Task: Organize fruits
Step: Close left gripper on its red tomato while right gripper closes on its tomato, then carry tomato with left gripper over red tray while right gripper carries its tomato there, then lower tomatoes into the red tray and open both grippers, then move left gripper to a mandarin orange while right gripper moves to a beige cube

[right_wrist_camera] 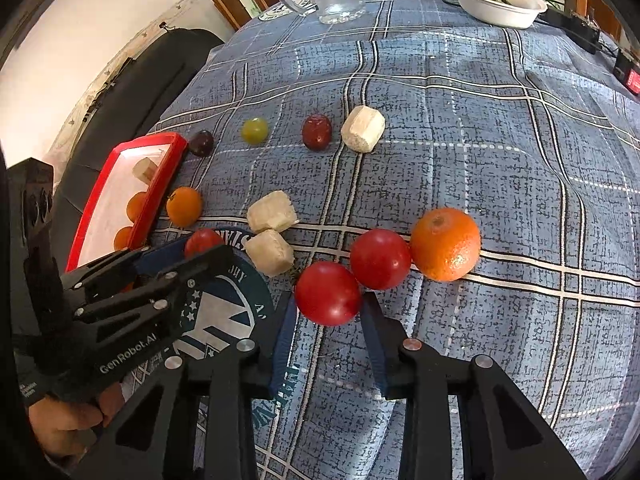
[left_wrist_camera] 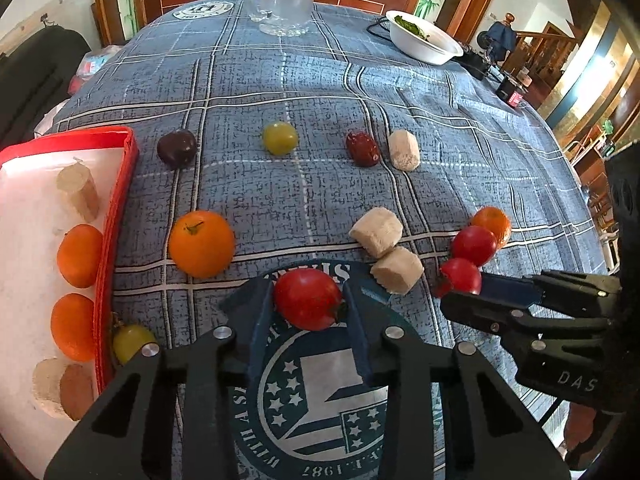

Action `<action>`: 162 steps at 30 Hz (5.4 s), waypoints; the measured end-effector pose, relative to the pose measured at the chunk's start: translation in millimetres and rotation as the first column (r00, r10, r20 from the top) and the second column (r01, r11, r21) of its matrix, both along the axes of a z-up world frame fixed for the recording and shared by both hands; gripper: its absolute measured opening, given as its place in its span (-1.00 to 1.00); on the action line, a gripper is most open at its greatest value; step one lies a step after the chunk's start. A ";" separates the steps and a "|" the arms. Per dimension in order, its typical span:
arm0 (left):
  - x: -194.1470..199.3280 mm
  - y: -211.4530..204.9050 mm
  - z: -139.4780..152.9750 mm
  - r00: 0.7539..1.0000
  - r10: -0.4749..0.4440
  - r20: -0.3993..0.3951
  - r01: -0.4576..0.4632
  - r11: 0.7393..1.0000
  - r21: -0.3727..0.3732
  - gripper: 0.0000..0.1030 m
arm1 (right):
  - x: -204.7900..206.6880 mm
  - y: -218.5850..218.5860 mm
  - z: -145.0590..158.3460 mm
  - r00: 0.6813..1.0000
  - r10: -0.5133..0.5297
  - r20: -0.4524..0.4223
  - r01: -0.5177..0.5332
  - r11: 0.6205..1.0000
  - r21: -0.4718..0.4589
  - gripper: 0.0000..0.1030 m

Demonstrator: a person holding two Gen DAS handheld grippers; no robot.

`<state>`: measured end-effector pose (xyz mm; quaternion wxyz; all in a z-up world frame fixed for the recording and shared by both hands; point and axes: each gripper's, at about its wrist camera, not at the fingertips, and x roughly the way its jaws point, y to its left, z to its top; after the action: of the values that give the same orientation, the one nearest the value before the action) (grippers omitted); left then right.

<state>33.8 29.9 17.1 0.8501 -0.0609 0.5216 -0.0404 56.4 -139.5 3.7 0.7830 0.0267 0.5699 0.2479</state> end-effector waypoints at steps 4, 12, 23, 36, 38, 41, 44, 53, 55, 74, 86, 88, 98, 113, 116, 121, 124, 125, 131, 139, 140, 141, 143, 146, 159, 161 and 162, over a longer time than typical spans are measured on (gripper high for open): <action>-2.3 1.4 2.5 1.000 0.006 0.002 -0.006 1.000 -0.013 -0.38 | -1.5 2.0 4.5 1.000 0.011 0.002 -0.011 1.000 0.011 -0.35; -19.7 21.7 24.6 0.996 0.074 0.047 -0.070 0.994 -0.085 -0.38 | -8.6 8.4 21.2 0.998 0.052 0.019 -0.052 0.997 0.054 -0.35; -63.6 73.8 43.5 0.969 0.234 0.078 -0.223 0.967 -0.123 -0.38 | -11.4 31.7 33.5 0.993 0.110 0.041 -0.113 0.991 0.077 -0.35; -97.1 114.9 46.1 0.928 0.361 0.086 -0.350 0.929 -0.121 -0.37 | -16.8 90.1 43.2 0.964 0.259 0.062 -0.264 0.960 0.088 -0.35; -101.2 119.9 45.7 0.923 0.376 0.084 -0.365 0.923 -0.118 -0.37 | -18.9 102.1 45.3 0.954 0.291 0.067 -0.296 0.951 0.088 -0.35; -110.6 128.6 44.4 0.914 0.397 0.079 -0.387 0.915 -0.118 -0.37 | -22.0 120.3 48.5 0.940 0.333 0.073 -0.339 0.937 0.091 -0.35; -121.5 137.6 41.7 0.905 0.419 0.067 -0.410 0.904 -0.120 -0.37 | -25.7 139.0 50.0 0.924 0.374 0.077 -0.381 0.920 0.092 -0.35; -146.8 146.4 30.7 0.894 0.448 0.032 -0.441 0.889 -0.121 -0.37 | -38.9 194.6 52.7 0.867 0.491 0.080 -0.497 0.863 0.086 -0.35; -151.5 150.9 30.1 0.887 0.462 0.029 -0.455 0.882 -0.125 -0.37 | -44.9 204.0 51.7 0.855 0.514 0.076 -0.519 0.850 0.089 -0.35; -169.6 171.6 21.7 0.875 0.484 0.005 -0.481 0.870 -0.109 -0.37 | -85.8 252.0 11.8 0.760 0.650 -0.005 -0.650 0.759 0.023 -0.36; -173.1 149.4 19.3 0.906 0.423 -0.016 -0.422 0.899 -0.115 -0.37 | -93.3 261.8 5.8 0.732 0.681 0.017 -0.681 0.732 -0.005 -0.34; -173.4 149.9 19.2 0.904 0.427 -0.016 -0.426 0.897 -0.119 -0.37 | -93.4 265.4 6.8 0.731 0.682 0.016 -0.682 0.731 -0.006 -0.34; -173.2 146.9 19.4 0.898 0.441 -0.009 -0.439 0.893 -0.103 -0.36 | -90.6 249.5 15.9 0.745 0.666 0.026 -0.667 0.745 0.010 -0.26; -167.7 131.2 25.3 0.895 0.446 0.011 -0.444 0.893 -0.074 0.14 | -82.7 208.4 37.7 0.793 0.607 0.058 -0.610 0.790 0.067 -0.07; -166.1 127.2 29.2 0.893 0.450 0.027 -0.447 0.892 -0.066 0.14 | -79.7 195.3 40.7 0.817 0.573 0.060 -0.577 0.813 0.078 0.02; -155.8 116.1 39.9 0.906 0.420 0.059 -0.417 0.907 -0.055 0.14 | -68.6 163.7 42.8 0.861 0.505 0.062 -0.509 0.856 0.091 0.09; -149.8 107.1 43.7 0.919 0.388 0.070 -0.385 0.921 -0.054 0.14 | -60.6 140.3 41.1 0.888 0.457 0.053 -0.460 0.883 0.094 0.09; -148.0 103.8 44.3 0.923 0.379 0.072 -0.376 0.925 -0.053 0.14 | -57.9 130.5 40.1 0.898 0.437 0.048 -0.439 0.893 0.095 0.09; -132.3 82.2 46.1 0.950 0.306 0.068 -0.303 0.952 -0.050 0.14 | -45.6 86.9 33.5 0.940 0.339 0.028 -0.340 0.936 0.094 0.10; -100.9 61.4 49.7 0.973 0.222 0.068 -0.218 0.974 -0.058 0.14 | -32.6 46.6 28.5 0.973 0.230 0.021 -0.231 0.969 0.084 0.10; -96.7 59.6 49.6 0.974 0.215 0.067 -0.211 0.976 -0.061 0.14 | -31.1 43.8 28.7 0.975 0.220 0.022 -0.221 0.972 0.082 0.10; -92.9 57.9 49.5 0.976 0.209 0.066 -0.205 0.977 -0.065 0.14 | -29.1 41.1 28.7 0.977 0.212 0.023 -0.213 0.974 0.080 0.10; -84.2 55.1 49.4 0.979 0.192 0.066 -0.187 0.980 -0.069 0.14 | -25.9 36.4 29.0 0.980 0.199 0.026 -0.200 0.977 0.075 0.10; -71.2 50.5 47.5 0.985 0.161 0.065 -0.158 0.986 -0.055 0.14 | -20.7 31.3 29.9 0.983 0.181 0.039 -0.183 0.981 0.058 0.07; -7.8 58.6 36.0 0.991 0.127 0.034 -0.121 0.984 -0.131 0.13 | 5.8 40.0 23.0 0.989 0.143 0.047 -0.143 0.990 0.010 -0.04; -2.2 57.7 33.0 0.994 0.110 0.026 -0.106 0.986 -0.128 0.13 | 6.6 42.4 22.6 0.988 0.146 0.056 -0.146 0.989 0.002 -0.05; 0.5 56.5 31.0 0.995 0.101 0.021 -0.098 0.988 -0.122 0.13 | 7.3 44.0 22.1 0.987 0.147 0.060 -0.148 0.989 -0.003 -0.05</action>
<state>34.3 86.3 48.1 0.8527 -0.1374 0.5030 -0.0303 63.7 -95.5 25.8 0.7792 -0.0223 0.5463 0.3063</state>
